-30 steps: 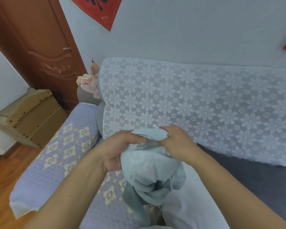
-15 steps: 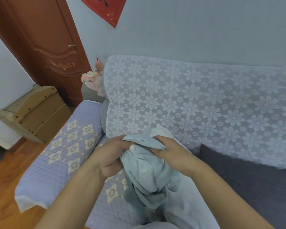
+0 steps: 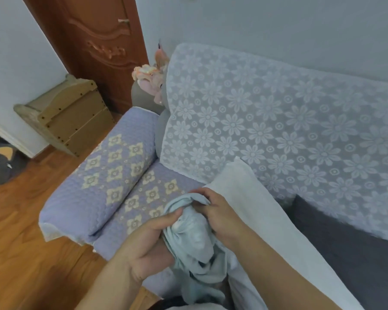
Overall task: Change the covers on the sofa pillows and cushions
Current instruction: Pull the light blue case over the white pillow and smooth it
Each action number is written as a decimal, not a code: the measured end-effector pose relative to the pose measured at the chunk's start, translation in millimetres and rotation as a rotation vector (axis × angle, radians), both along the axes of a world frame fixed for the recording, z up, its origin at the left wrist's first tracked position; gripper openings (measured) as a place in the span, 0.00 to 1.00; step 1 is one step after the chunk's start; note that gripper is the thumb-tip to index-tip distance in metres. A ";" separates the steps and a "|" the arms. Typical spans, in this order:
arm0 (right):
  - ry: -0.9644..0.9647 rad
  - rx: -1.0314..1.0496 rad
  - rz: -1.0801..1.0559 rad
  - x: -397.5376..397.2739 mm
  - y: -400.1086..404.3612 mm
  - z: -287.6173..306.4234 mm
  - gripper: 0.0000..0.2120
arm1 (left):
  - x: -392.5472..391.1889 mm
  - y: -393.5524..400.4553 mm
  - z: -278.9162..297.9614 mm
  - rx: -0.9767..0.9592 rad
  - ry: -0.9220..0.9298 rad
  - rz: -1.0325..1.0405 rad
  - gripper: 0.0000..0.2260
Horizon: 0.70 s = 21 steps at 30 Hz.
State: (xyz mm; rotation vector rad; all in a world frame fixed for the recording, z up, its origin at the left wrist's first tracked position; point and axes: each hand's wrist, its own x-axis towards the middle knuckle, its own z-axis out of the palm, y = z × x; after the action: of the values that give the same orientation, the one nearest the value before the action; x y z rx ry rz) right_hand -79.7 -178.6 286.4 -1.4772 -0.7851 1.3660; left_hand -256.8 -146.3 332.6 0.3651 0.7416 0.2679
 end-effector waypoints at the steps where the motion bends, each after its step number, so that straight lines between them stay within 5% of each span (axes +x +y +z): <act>1: -0.035 -0.014 0.056 -7.4 10.6 -8.1 0.10 | -8.1 2.9 -6.0 -0.007 0.013 0.068 0.17; 6: -0.096 -0.110 0.291 -44.3 65.8 -54.4 0.11 | -30.4 30.1 -44.5 -0.040 0.141 0.391 0.33; 11: -0.201 -0.309 0.383 -23.7 125.0 -138.4 0.26 | -57.7 81.3 -101.3 -0.081 0.299 0.328 0.17; 17: -1.060 -0.609 -0.071 164.1 156.8 -238.8 0.36 | -58.0 148.4 -173.1 -0.050 0.439 0.253 0.16; 19: -1.021 -0.741 -0.079 208.2 155.1 -267.4 0.46 | -54.9 157.1 -191.9 -0.042 0.450 0.243 0.15; 21: -0.774 -0.781 -0.080 217.1 148.7 -287.1 0.52 | -51.9 161.8 -202.8 -0.029 0.473 0.229 0.15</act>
State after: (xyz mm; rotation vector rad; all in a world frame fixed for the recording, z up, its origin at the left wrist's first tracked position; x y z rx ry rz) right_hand 137.4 -29.9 -0.7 -2.7083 -0.6466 1.0595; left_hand -308.7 15.5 129.9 0.3192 1.2553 0.3918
